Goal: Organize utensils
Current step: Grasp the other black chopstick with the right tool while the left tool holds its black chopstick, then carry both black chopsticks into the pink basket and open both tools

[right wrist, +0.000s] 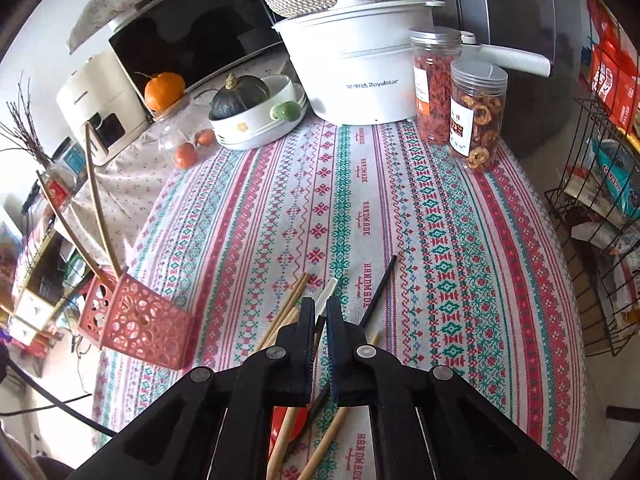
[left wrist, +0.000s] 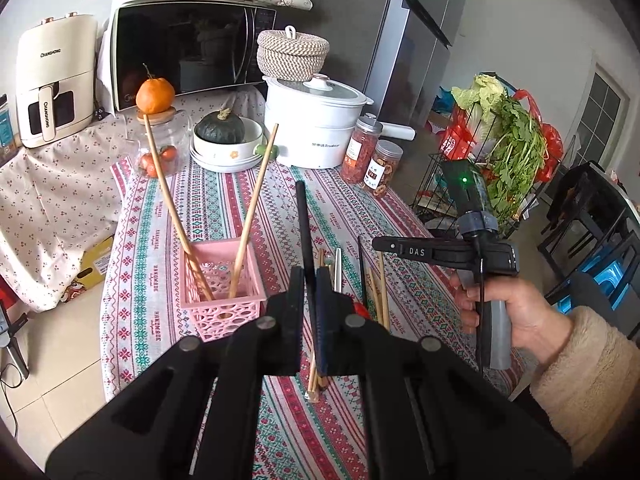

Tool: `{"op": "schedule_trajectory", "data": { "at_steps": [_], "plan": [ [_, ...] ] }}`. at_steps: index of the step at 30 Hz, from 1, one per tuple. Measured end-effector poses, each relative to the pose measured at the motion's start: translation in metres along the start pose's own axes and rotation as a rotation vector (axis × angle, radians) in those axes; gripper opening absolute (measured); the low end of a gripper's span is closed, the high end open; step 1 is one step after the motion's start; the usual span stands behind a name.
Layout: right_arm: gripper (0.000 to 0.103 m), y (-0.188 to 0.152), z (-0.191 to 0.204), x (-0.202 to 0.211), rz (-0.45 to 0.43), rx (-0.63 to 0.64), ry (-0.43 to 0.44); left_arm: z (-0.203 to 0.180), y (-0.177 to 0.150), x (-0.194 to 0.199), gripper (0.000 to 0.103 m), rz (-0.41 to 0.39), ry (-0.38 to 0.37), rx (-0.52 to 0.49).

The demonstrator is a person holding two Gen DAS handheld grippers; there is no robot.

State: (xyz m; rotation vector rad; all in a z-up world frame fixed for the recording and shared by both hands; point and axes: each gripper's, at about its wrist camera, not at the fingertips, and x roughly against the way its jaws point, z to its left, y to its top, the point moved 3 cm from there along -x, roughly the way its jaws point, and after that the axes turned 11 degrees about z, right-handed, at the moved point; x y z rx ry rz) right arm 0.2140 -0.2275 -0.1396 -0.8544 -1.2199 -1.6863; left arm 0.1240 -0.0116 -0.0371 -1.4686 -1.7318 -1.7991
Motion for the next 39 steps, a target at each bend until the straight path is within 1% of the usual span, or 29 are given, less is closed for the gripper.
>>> {"op": "schedule_trajectory", "data": {
  "at_steps": [1, 5, 10, 11, 12, 16, 17, 18, 20, 22, 23, 24, 27, 30, 34, 39],
  "plan": [
    [0.006, -0.003, -0.001, 0.001, 0.012, 0.0, 0.017, -0.001, 0.0, 0.001, 0.006, 0.001, -0.005, 0.003],
    [0.008, -0.005, -0.015, -0.005, 0.061, -0.043, 0.037, -0.002, 0.0, 0.001, 0.006, -0.001, -0.006, 0.009],
    [0.022, -0.002, -0.026, -0.025, 0.115, -0.057, 0.006, -0.002, 0.001, 0.003, 0.006, -0.006, -0.006, 0.008],
    [0.027, -0.001, -0.026, -0.031, 0.128, -0.058, -0.007, -0.001, 0.0, 0.003, 0.006, -0.005, -0.008, 0.01],
    [0.031, 0.0, -0.026, -0.037, 0.14, -0.059, -0.023, 0.0, 0.0, 0.003, 0.006, -0.003, -0.01, 0.012],
    [0.031, 0.003, -0.025, -0.065, 0.218, -0.065, -0.122, 0.005, -0.001, 0.002, 0.006, 0.005, -0.014, 0.02],
    [0.031, 0.003, -0.024, -0.069, 0.223, -0.064, -0.144, 0.005, -0.002, 0.002, 0.006, 0.005, -0.015, 0.021],
    [0.031, 0.006, -0.022, -0.07, 0.204, -0.047, -0.159, 0.006, -0.002, 0.003, 0.006, 0.006, -0.017, 0.021],
    [0.031, 0.009, -0.016, -0.075, 0.204, -0.014, -0.183, 0.007, -0.003, 0.003, 0.006, 0.007, -0.019, 0.022],
    [0.029, 0.01, -0.011, -0.078, 0.184, 0.019, -0.217, 0.007, -0.003, 0.003, 0.006, 0.005, -0.017, 0.021],
    [0.018, 0.011, -0.01, -0.08, 0.178, 0.023, -0.237, 0.007, -0.003, 0.003, 0.006, 0.003, -0.013, 0.021],
    [0.011, 0.012, -0.012, -0.08, 0.169, 0.01, -0.221, 0.007, -0.003, 0.003, 0.006, 0.0, -0.008, 0.02],
    [0.008, 0.013, -0.016, -0.073, 0.131, -0.045, -0.099, 0.01, -0.004, 0.004, 0.007, -0.006, -0.002, 0.032],
    [0.007, 0.014, -0.009, -0.05, 0.053, -0.031, -0.055, 0.01, -0.005, 0.011, 0.006, -0.023, 0.002, 0.036],
    [0.006, 0.009, 0.007, -0.001, -0.076, 0.006, -0.009, 0.009, -0.003, 0.024, 0.006, -0.064, 0.014, 0.026],
    [0.006, -0.012, 0.036, 0.059, -0.233, 0.101, -0.011, 0.008, 0.0, 0.042, 0.006, -0.123, 0.014, 0.031]
  ]
}}
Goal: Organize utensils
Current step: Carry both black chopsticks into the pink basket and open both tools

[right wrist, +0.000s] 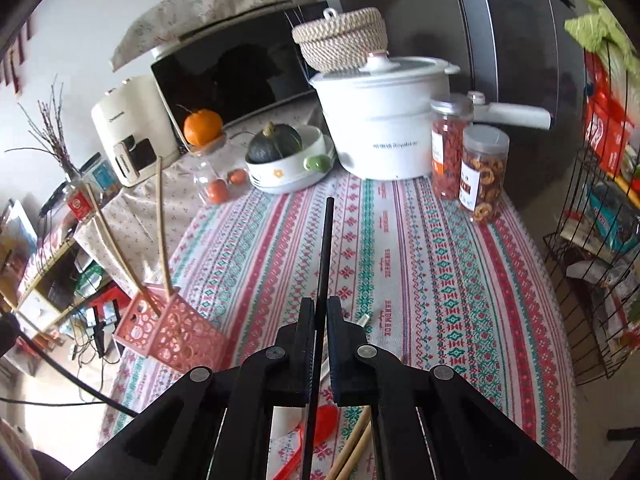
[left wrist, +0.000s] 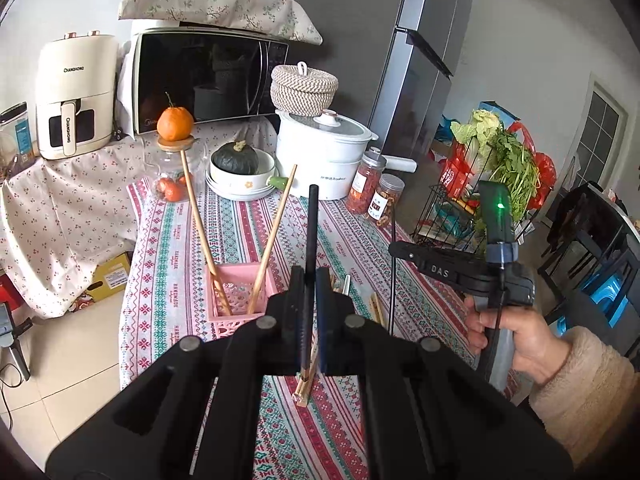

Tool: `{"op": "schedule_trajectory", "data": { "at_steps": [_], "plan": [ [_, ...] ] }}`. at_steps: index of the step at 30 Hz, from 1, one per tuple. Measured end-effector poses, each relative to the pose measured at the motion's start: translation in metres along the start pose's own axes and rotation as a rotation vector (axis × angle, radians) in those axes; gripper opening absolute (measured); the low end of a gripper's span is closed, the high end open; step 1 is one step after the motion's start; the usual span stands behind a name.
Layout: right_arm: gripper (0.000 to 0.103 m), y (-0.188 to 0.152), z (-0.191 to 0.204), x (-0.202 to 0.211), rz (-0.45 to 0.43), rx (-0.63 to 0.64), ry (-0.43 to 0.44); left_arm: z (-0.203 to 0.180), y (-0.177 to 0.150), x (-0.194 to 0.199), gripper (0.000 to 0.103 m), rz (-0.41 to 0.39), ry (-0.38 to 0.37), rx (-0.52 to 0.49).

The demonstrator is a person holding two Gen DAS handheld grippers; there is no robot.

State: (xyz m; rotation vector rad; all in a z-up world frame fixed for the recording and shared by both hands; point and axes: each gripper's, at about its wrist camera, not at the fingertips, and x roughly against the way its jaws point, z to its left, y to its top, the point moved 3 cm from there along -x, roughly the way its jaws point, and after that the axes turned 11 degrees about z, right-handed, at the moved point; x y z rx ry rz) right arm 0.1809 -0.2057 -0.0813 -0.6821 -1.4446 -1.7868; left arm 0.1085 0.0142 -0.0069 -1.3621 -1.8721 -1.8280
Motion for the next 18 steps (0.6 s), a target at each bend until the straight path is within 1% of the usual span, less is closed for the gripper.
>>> {"op": "schedule_trajectory", "data": {
  "at_steps": [6, 8, 12, 18],
  "plan": [
    [0.006, -0.013, 0.032, 0.059, -0.132, 0.091, 0.006, 0.005, 0.01, 0.025, 0.006, -0.082, -0.011, 0.03],
    [0.005, -0.012, 0.043, 0.074, -0.181, 0.12, -0.001, 0.007, 0.016, 0.035, 0.006, -0.116, -0.011, 0.042],
    [0.005, -0.003, 0.067, 0.101, -0.247, 0.155, 0.052, 0.013, 0.026, 0.049, 0.006, -0.191, 0.019, 0.058],
    [0.005, 0.02, 0.1, 0.122, -0.291, 0.198, 0.13, 0.027, 0.042, 0.058, 0.006, -0.272, 0.043, 0.106]
  ]
}}
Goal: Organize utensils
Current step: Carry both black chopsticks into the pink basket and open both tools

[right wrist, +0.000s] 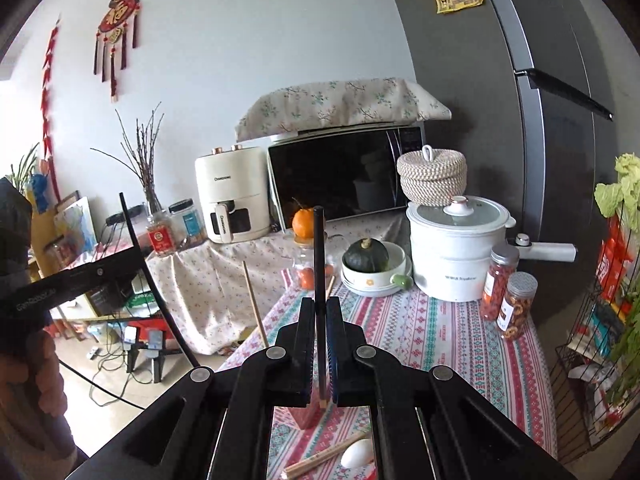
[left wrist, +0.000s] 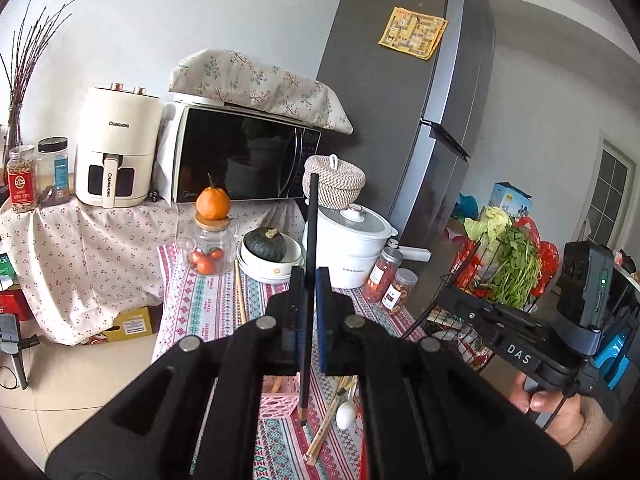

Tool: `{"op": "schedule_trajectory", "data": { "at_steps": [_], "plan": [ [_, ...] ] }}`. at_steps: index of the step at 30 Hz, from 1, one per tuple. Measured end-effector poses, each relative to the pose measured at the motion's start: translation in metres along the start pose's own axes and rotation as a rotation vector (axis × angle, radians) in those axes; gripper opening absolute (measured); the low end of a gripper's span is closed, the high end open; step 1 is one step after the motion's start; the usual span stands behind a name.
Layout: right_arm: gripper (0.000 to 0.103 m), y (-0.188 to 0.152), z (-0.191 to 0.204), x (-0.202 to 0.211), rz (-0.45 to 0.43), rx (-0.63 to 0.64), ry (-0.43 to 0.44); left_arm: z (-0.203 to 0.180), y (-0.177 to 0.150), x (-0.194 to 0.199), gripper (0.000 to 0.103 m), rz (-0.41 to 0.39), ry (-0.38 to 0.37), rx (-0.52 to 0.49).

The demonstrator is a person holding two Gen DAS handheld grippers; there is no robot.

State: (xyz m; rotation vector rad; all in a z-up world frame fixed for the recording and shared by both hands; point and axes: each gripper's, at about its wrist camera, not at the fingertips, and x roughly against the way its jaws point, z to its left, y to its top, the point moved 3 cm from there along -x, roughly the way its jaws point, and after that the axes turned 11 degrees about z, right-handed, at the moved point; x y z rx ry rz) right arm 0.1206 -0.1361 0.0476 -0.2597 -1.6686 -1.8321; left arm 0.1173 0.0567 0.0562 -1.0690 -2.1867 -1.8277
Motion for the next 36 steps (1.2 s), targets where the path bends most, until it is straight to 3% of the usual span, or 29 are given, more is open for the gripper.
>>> {"op": "schedule_trajectory", "data": {
  "at_steps": [6, 11, 23, 25, 27, 30, 36],
  "plan": [
    [0.005, 0.021, 0.02, 0.006, -0.056, 0.006, 0.06, 0.007, 0.009, -0.006, 0.006, -0.045, 0.033, 0.007],
    [0.005, 0.028, 0.025, -0.004, -0.08, -0.024, 0.083, 0.016, 0.009, -0.032, 0.006, -0.018, 0.058, 0.021],
    [0.005, 0.024, 0.016, -0.063, -0.012, -0.088, 0.085, 0.038, -0.007, -0.108, 0.007, 0.2, 0.082, 0.05],
    [0.006, 0.022, 0.014, -0.07, 0.007, -0.092, 0.081, 0.04, -0.007, -0.109, 0.013, 0.211, 0.079, 0.06],
    [0.006, 0.021, 0.011, -0.078, 0.028, -0.1, 0.081, 0.04, -0.006, -0.108, 0.031, 0.211, 0.086, 0.067],
    [0.006, 0.016, 0.008, -0.088, 0.06, -0.108, 0.08, 0.04, -0.008, -0.103, 0.048, 0.216, 0.101, 0.07],
    [0.006, 0.006, 0.004, -0.11, 0.131, -0.121, 0.076, 0.045, -0.019, -0.101, 0.067, 0.271, 0.124, 0.076]
  ]
}}
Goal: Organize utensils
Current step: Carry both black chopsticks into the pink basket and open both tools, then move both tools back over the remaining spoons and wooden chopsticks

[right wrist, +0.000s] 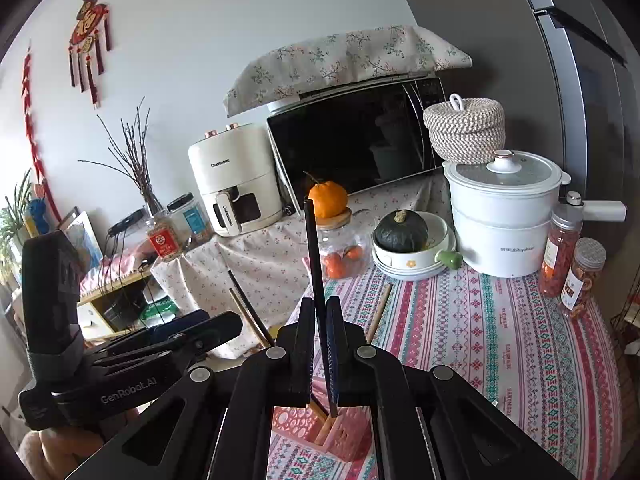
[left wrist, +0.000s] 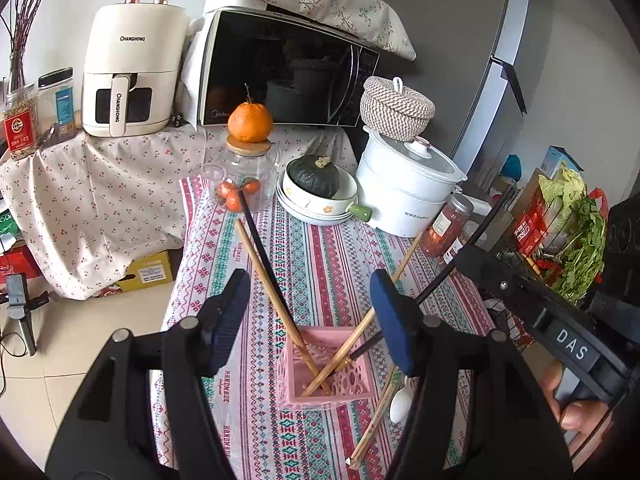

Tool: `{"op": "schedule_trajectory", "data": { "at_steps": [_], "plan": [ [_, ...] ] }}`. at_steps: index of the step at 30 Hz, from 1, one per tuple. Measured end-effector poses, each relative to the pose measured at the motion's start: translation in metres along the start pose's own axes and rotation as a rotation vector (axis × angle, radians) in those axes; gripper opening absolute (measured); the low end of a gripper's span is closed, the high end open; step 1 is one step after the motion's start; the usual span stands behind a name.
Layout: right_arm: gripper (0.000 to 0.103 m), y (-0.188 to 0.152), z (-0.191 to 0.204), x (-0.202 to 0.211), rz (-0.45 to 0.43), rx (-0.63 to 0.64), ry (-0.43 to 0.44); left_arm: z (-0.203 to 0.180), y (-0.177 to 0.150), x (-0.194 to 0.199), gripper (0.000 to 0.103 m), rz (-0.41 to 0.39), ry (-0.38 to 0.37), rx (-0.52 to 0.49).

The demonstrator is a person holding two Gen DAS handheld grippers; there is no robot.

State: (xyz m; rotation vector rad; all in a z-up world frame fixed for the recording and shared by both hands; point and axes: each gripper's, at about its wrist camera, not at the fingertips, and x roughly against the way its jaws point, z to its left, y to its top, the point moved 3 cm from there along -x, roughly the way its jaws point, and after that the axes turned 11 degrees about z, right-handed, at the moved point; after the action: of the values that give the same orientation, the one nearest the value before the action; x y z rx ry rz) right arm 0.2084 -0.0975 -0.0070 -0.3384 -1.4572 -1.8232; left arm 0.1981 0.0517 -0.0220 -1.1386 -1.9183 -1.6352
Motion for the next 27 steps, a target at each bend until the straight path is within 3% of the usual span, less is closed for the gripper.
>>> {"op": "schedule_trajectory", "data": {
  "at_steps": [2, 4, 6, 14, 18, 27],
  "plan": [
    [0.009, -0.002, -0.003, -0.003, 0.018, -0.009, 0.001, 0.002, -0.004, 0.0, 0.073, 0.013, 0.01, 0.0],
    [0.025, -0.002, -0.007, -0.001, 0.022, -0.022, -0.006, 0.003, -0.008, 0.0, 0.078, 0.024, 0.019, 0.0],
    [0.068, -0.003, -0.012, 0.007, 0.003, -0.047, -0.004, 0.004, -0.012, 0.001, 0.082, 0.036, 0.028, 0.0],
    [0.103, -0.02, -0.044, 0.037, -0.02, -0.09, -0.089, -0.001, -0.033, 0.001, 0.098, 0.073, 0.047, 0.011],
    [0.103, -0.036, -0.061, 0.039, 0.042, -0.105, -0.166, -0.01, -0.048, -0.006, 0.099, 0.108, 0.045, 0.001],
    [0.103, -0.078, -0.102, 0.04, 0.241, -0.211, -0.219, -0.037, -0.075, -0.022, 0.099, 0.188, 0.061, -0.061]
  ]
}}
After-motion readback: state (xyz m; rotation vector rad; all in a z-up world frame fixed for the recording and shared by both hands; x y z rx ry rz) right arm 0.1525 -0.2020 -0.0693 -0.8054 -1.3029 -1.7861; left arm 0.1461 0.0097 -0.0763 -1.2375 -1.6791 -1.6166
